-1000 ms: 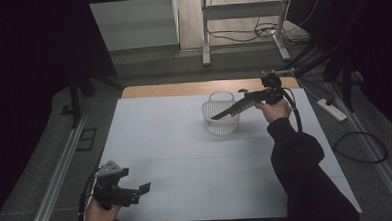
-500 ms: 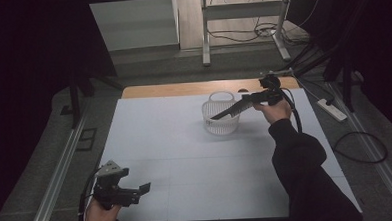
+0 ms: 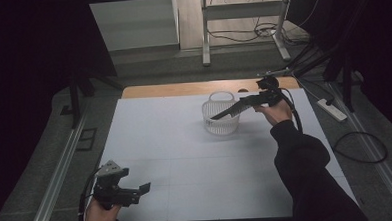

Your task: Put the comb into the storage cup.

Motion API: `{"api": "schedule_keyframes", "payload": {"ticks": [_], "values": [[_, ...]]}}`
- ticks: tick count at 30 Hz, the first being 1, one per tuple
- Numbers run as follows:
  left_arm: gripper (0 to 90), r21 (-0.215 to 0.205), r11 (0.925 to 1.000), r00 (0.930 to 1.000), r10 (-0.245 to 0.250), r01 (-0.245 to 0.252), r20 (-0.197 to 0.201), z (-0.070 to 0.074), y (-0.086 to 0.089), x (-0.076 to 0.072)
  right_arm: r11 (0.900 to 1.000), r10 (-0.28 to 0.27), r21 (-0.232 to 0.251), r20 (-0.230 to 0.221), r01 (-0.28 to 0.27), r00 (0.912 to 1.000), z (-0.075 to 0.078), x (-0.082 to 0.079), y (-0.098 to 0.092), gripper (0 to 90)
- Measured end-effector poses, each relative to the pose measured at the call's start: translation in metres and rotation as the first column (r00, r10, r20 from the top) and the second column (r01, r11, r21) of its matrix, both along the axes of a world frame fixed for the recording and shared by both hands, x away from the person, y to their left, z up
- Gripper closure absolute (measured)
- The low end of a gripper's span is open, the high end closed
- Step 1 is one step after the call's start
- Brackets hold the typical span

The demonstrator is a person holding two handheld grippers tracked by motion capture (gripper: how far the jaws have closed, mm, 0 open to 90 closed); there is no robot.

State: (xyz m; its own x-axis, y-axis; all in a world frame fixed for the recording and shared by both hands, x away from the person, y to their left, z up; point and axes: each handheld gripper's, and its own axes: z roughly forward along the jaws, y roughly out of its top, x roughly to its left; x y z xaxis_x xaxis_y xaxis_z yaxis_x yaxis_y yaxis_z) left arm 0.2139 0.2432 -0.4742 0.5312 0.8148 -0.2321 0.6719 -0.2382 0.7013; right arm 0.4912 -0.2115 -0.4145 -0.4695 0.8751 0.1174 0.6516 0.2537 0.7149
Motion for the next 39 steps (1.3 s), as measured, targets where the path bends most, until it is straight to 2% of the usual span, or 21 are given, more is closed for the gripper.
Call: {"api": "schedule_keyframes", "payload": {"ticks": [2, 4, 7, 21, 27, 39], "values": [[1.0, 0.001, 1.0000, 1.0000, 0.000, 0.000, 0.000, 0.000, 0.000, 0.000, 1.000, 0.017, 0.001, -0.002, -0.017, 0.9999, 0.001, -0.002, 0.000, 8.3], [1.0, 0.000, 1.0000, 1.0000, 0.000, 0.000, 0.001, 0.000, 0.000, 0.000, 0.999, 0.043, 0.021, -0.003, -0.043, 0.9991, 0.001, -0.004, -0.001, 6.7], [1.0, 0.000, 1.0000, 1.0000, 0.000, 0.000, 0.001, 0.000, 0.000, 0.000, 0.998, 0.060, 0.028, 0.019, -0.061, 0.9980, 0.003, -0.006, -0.003, 5.0], [0.9, 0.000, 1.0000, 1.0000, -0.001, 0.001, 0.003, 0.000, 0.000, 0.000, 0.997, 0.076, 0.020, 0.087, -0.078, 0.9933, 0.006, -0.019, -0.010, 0.6], [0.9, 0.000, 1.0000, 1.0000, -0.002, 0.002, 0.004, 0.000, 0.000, 0.000, 0.996, 0.080, 0.032, 0.135, -0.085, 0.9876, 0.005, -0.026, -0.012, 0.1], [0.9, 0.000, 1.0000, 1.0000, -0.001, 0.001, 0.005, 0.000, 0.000, 0.000, 0.997, 0.077, 0.014, 0.150, -0.080, 0.9858, -0.007, -0.032, -0.016, 0.0]]}}
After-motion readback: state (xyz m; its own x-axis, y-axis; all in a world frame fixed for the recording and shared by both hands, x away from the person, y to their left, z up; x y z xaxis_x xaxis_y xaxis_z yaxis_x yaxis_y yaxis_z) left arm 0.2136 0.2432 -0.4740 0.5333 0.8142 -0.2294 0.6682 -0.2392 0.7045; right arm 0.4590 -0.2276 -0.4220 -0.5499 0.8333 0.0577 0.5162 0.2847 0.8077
